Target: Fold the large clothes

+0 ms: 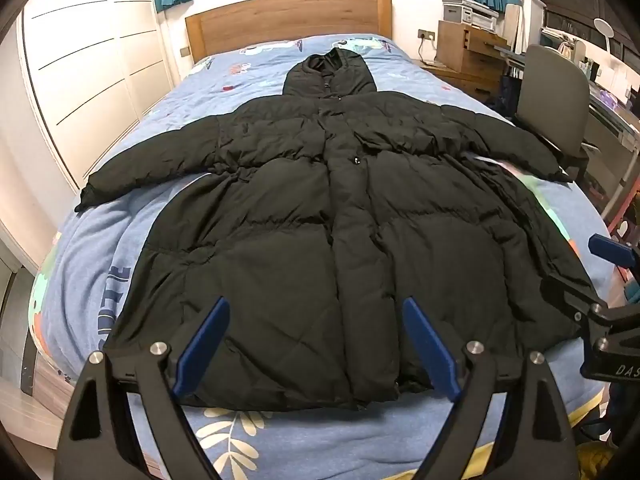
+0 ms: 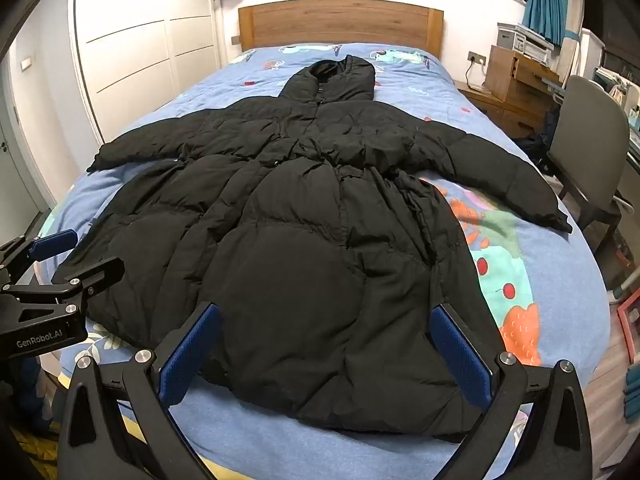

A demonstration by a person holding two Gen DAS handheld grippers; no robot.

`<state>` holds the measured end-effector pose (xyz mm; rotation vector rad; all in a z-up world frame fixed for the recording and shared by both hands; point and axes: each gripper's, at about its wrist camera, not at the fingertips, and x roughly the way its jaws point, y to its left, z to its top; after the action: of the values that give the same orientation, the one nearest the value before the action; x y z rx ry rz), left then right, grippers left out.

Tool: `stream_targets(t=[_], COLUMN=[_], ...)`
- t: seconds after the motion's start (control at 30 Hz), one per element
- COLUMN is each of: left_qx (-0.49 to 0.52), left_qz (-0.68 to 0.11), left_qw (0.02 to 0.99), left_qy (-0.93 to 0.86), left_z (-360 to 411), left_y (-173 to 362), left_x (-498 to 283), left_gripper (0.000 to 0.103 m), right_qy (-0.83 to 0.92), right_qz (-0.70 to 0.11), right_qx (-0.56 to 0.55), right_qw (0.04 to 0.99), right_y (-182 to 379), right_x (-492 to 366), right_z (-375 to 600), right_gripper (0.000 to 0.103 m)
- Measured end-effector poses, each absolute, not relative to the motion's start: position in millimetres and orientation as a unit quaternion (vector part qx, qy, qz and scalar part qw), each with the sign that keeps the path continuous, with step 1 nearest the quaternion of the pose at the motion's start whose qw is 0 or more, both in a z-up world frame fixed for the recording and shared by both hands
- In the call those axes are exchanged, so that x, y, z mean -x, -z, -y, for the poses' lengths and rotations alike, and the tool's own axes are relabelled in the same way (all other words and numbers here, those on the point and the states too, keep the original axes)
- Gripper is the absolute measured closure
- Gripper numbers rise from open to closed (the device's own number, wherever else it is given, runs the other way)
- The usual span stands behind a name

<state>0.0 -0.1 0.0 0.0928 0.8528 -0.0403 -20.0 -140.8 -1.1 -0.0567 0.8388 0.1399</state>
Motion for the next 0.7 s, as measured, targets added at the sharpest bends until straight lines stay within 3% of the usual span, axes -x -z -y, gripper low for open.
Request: stream_targets(t=[0.7], left_qx=[-0.041], left_qz=[-0.407], left_qw=[0.912], left_qy=[0.028], left_z=[1.5], left_y=[-5.2], left_x=[6.3], left_gripper=[0.015], right_qy=[-0.053], right_qz=[-0.405], right_qx=[0.039], right_qw=[0.912], right_y=[-0.3], right_x=[20.2], right_z=[142.4], right_gripper=[0.001])
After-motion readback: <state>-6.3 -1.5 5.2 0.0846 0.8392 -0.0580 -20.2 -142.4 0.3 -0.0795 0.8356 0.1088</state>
